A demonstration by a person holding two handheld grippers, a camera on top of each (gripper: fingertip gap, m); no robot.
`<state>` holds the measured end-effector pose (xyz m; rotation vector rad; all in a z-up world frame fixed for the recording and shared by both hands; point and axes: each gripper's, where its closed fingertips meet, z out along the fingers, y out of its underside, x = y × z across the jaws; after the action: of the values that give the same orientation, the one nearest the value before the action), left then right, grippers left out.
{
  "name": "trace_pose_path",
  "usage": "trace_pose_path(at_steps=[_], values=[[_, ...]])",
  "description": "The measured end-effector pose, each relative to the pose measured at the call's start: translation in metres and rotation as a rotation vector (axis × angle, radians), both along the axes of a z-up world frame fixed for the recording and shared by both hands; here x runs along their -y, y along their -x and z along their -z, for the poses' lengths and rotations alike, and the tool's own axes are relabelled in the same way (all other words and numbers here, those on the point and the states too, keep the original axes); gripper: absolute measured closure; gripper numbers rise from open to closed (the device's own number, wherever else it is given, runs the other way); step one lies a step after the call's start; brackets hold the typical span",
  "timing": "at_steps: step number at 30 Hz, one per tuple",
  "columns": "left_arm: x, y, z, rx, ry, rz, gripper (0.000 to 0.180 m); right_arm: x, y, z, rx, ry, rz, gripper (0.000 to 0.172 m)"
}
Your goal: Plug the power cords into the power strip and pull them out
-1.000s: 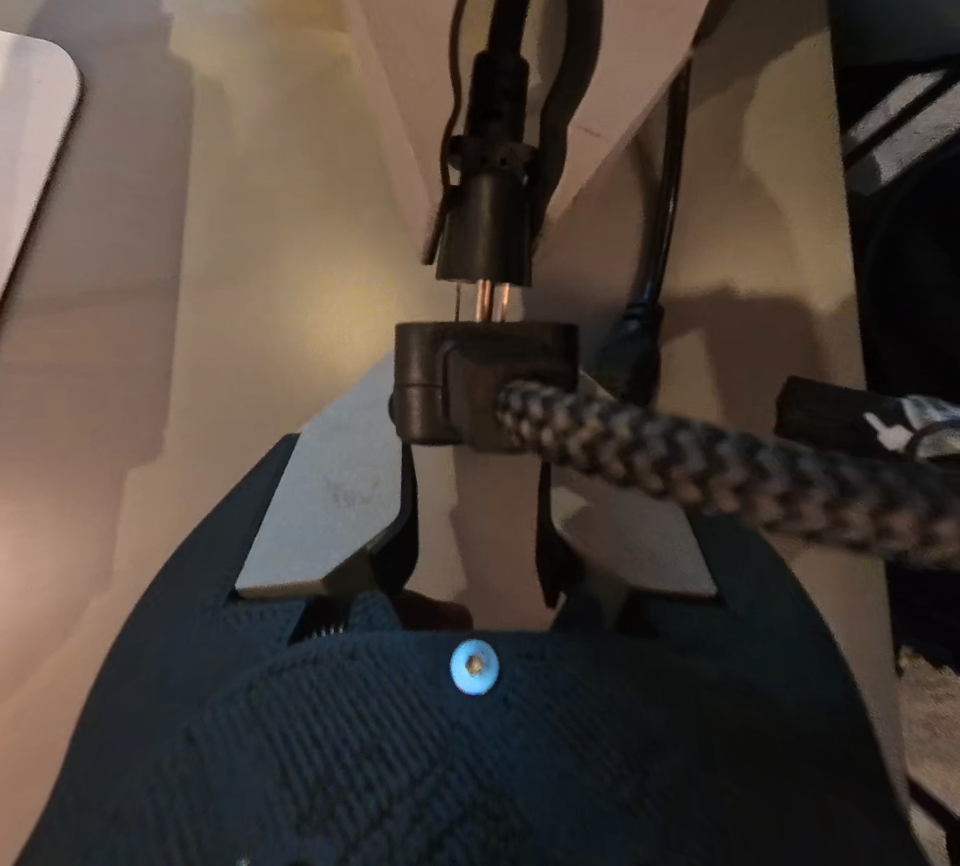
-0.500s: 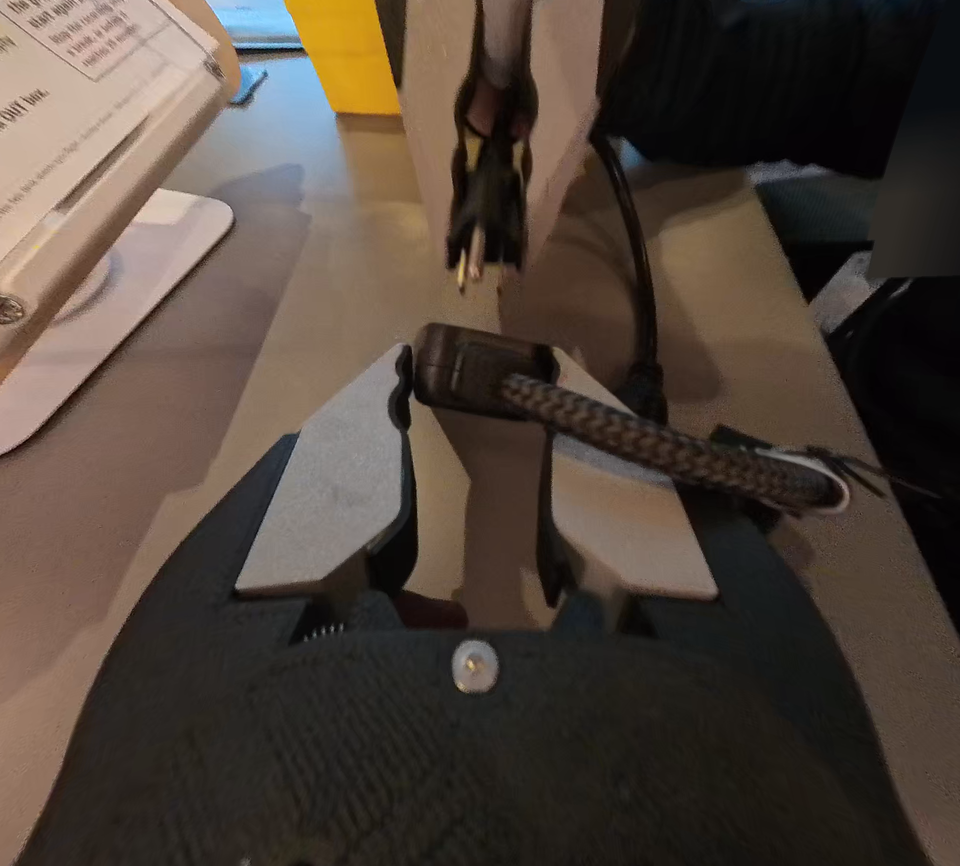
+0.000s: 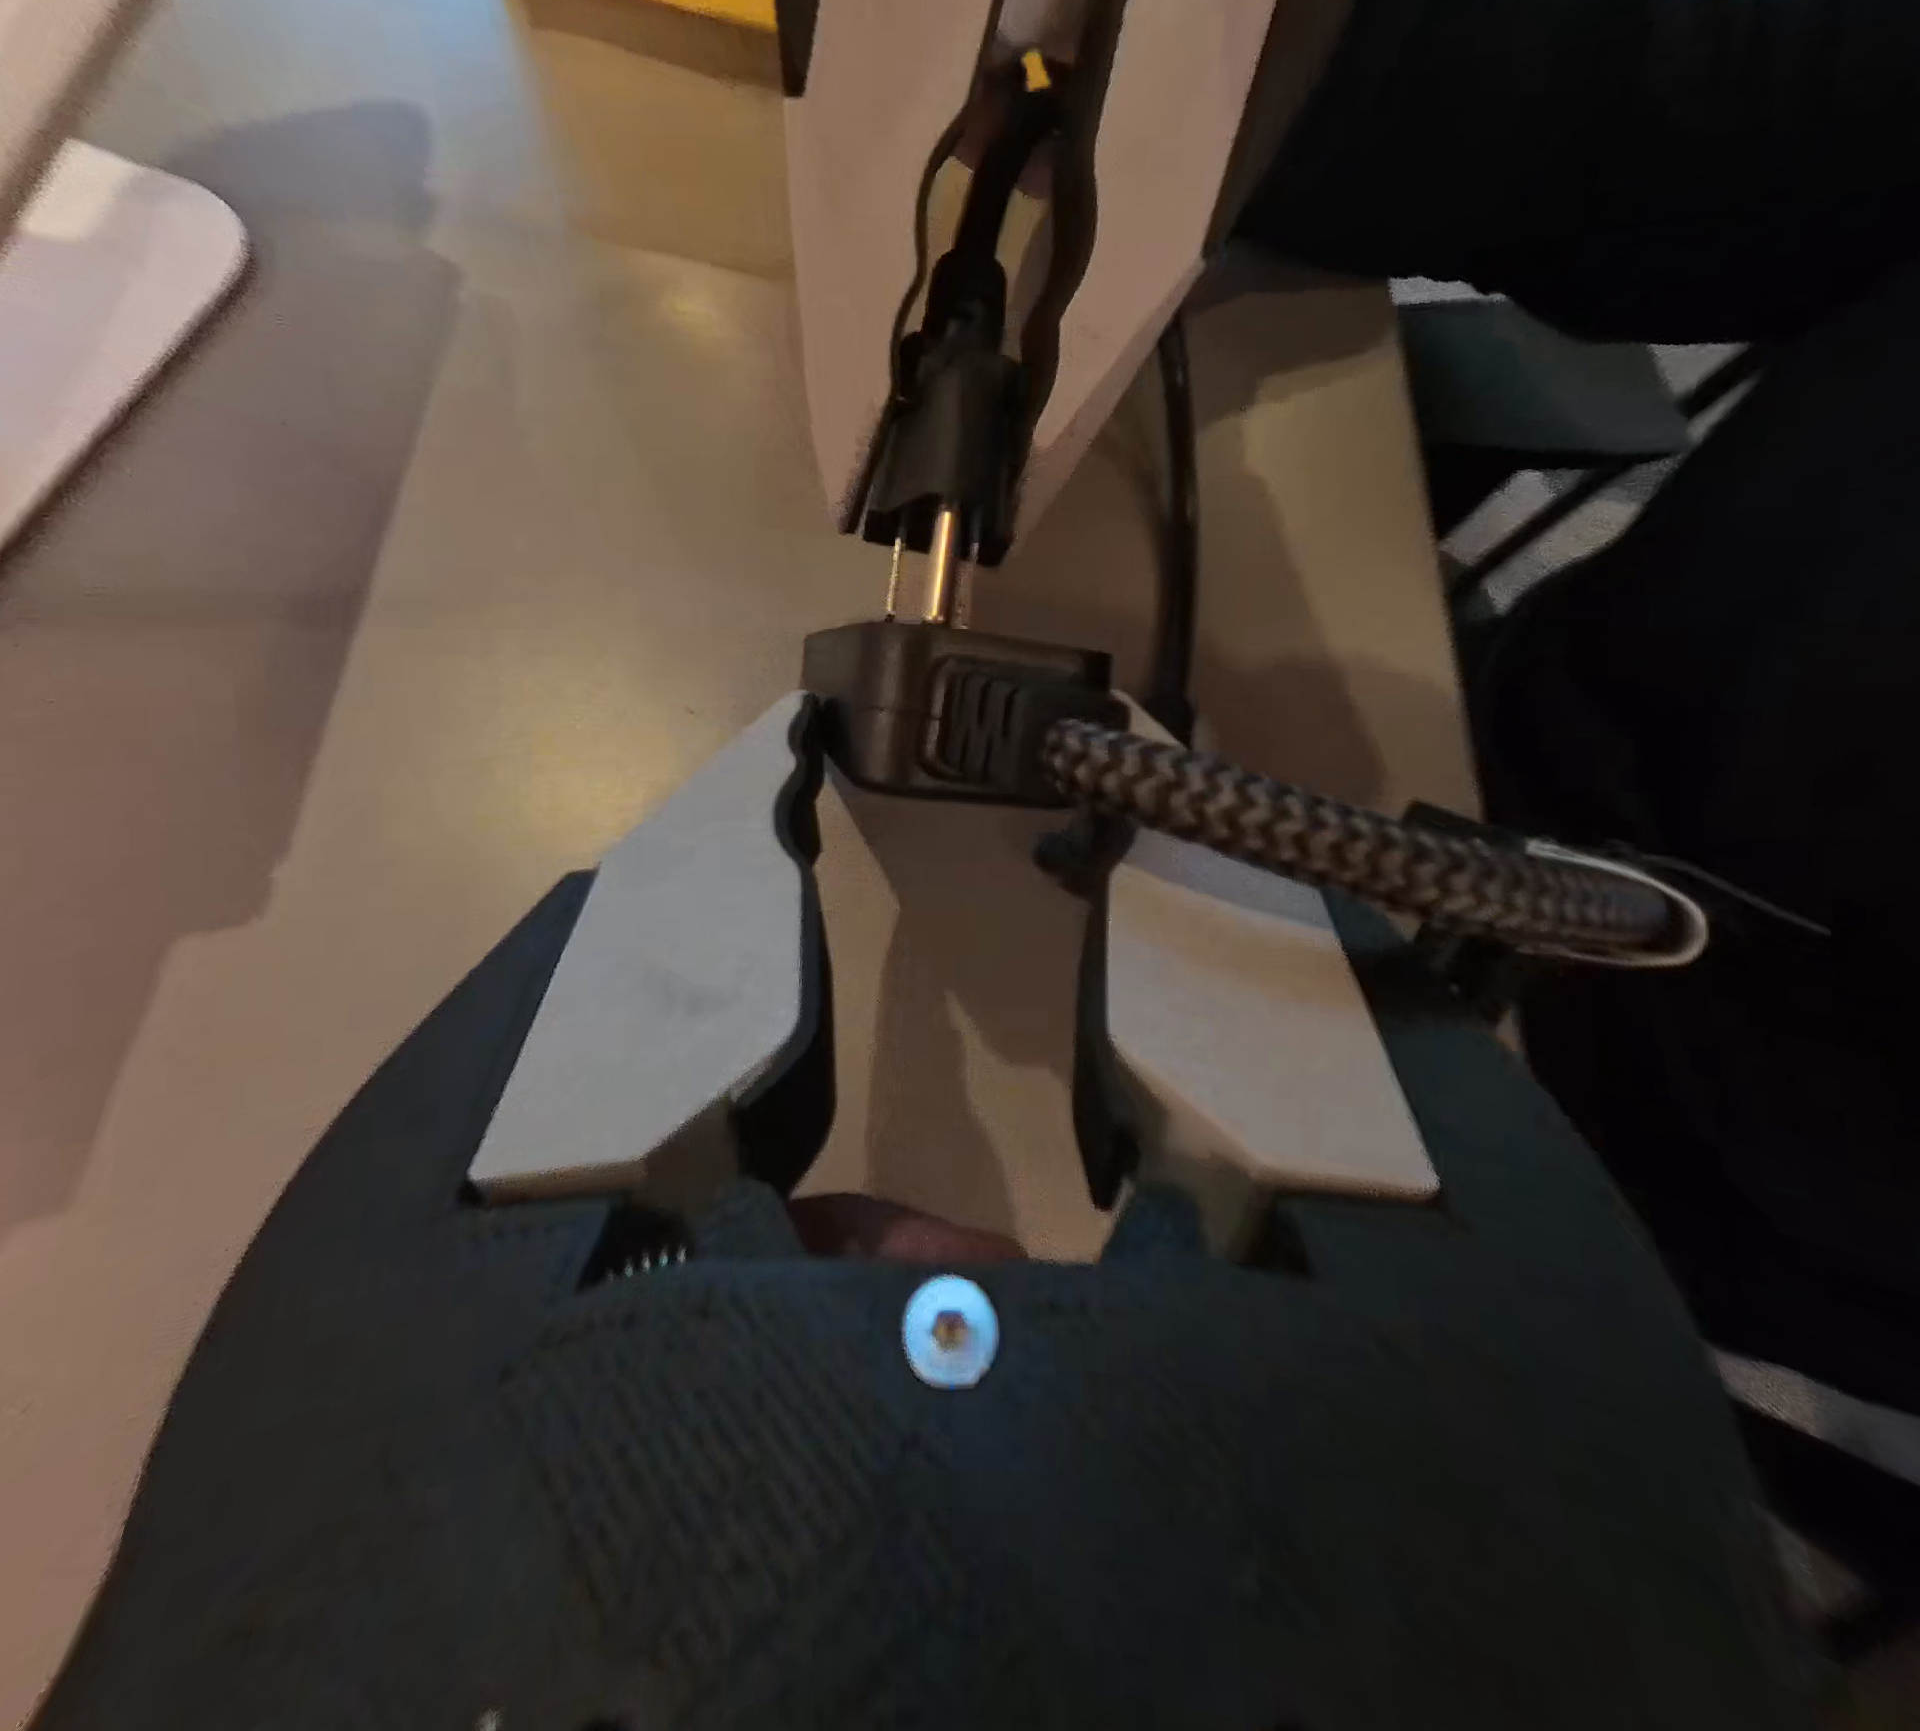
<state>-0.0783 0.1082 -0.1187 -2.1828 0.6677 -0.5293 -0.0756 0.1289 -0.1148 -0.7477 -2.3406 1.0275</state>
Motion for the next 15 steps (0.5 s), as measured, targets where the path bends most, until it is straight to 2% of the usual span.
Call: trace_pose_path(at_steps=[3, 8, 12, 15], values=[[0.000, 0.004, 0.000, -0.055, 0.123, 0.009, 0.133, -0.001, -0.001, 0.002, 0.019, -0.007, 0.005, 0.150], [-0.002, 0.011, 0.004, -0.101, 0.236, -0.019, 0.132, -0.001, -0.003, 0.006, 0.050, -0.006, 0.008, 0.150], [-0.006, 0.010, 0.003, -0.064, 0.246, -0.049, 0.131, -0.004, -0.003, 0.009, 0.082, 0.019, 0.017, 0.150], [-0.012, 0.003, -0.012, 0.023, 0.213, -0.055, 0.129, -0.008, -0.001, 0.017, 0.105, 0.003, 0.034, 0.151]])
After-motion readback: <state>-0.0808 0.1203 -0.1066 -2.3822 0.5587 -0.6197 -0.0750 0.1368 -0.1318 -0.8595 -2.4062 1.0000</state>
